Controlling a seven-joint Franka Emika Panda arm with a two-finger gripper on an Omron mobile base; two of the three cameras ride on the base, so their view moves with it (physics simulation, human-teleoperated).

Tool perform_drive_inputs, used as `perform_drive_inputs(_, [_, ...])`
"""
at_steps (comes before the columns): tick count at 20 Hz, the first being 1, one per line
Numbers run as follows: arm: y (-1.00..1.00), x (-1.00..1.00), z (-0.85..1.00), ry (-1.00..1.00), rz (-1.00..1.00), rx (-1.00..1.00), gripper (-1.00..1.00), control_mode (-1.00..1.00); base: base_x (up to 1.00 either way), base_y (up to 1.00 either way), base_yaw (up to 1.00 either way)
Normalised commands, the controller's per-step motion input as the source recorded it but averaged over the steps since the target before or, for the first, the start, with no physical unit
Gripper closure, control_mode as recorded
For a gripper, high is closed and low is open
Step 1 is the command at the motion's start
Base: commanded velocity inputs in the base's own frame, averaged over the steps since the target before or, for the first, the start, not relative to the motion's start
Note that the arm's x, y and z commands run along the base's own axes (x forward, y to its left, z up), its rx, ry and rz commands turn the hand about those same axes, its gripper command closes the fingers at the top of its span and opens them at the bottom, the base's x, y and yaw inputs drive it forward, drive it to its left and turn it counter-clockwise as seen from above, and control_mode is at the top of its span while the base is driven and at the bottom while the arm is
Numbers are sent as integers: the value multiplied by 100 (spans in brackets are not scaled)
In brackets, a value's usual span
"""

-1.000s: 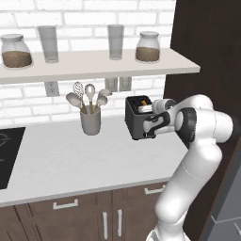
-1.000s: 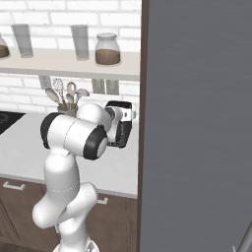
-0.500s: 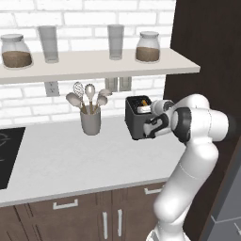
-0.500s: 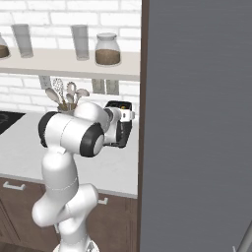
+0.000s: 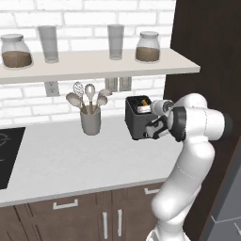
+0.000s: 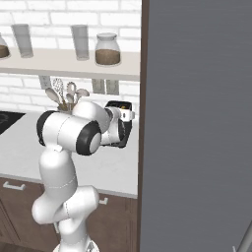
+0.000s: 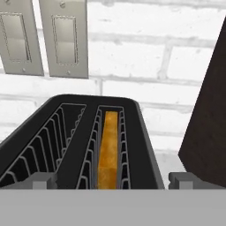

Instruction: Start the toaster. Once the lever pops up, take the bread to the plate on the dining counter.

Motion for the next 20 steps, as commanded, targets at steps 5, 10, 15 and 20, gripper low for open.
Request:
perform_drive_inputs(5, [12,0,0,0,-4,0,-100,-100,0,0,0])
perform_drive_inputs(10, [20,0,0,0,-5,0,-100,-100,0,0,0])
perform_drive_inputs(15, [28,0,0,0,-6,0,-100,-100,0,0,0])
perform_drive_inputs(20, [29,0,-1,0,-5,0,-100,-100,0,0,0])
